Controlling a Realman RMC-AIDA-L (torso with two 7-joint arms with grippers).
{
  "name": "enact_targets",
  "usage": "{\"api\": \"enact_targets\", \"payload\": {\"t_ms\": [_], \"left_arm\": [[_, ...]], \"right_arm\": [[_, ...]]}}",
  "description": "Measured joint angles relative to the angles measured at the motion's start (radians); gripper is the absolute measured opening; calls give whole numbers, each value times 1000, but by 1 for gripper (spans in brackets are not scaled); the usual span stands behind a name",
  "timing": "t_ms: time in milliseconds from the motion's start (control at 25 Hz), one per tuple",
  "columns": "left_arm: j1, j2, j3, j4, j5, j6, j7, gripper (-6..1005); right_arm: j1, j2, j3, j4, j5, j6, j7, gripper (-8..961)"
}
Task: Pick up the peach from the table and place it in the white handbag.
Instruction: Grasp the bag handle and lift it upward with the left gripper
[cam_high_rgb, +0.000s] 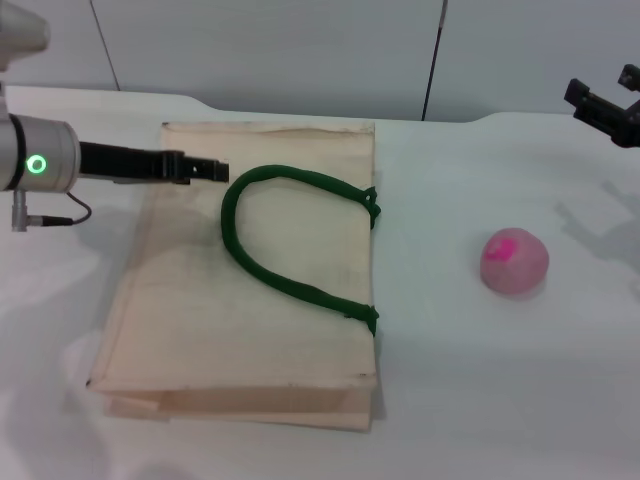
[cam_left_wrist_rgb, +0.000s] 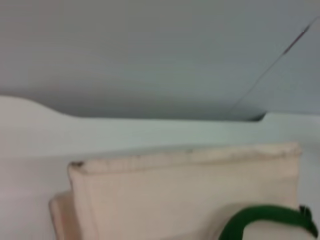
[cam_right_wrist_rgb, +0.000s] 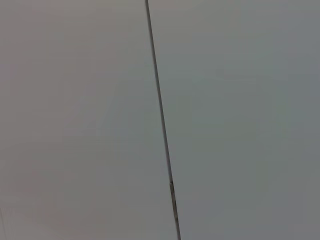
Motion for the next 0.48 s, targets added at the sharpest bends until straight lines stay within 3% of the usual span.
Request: {"api": "enact_targets", "payload": {"t_ms": [480], "left_arm": [[-46, -3, 0, 88, 134, -109, 9, 686]], "right_arm": [[0, 2, 0, 0, 3, 3, 0, 893]]}}
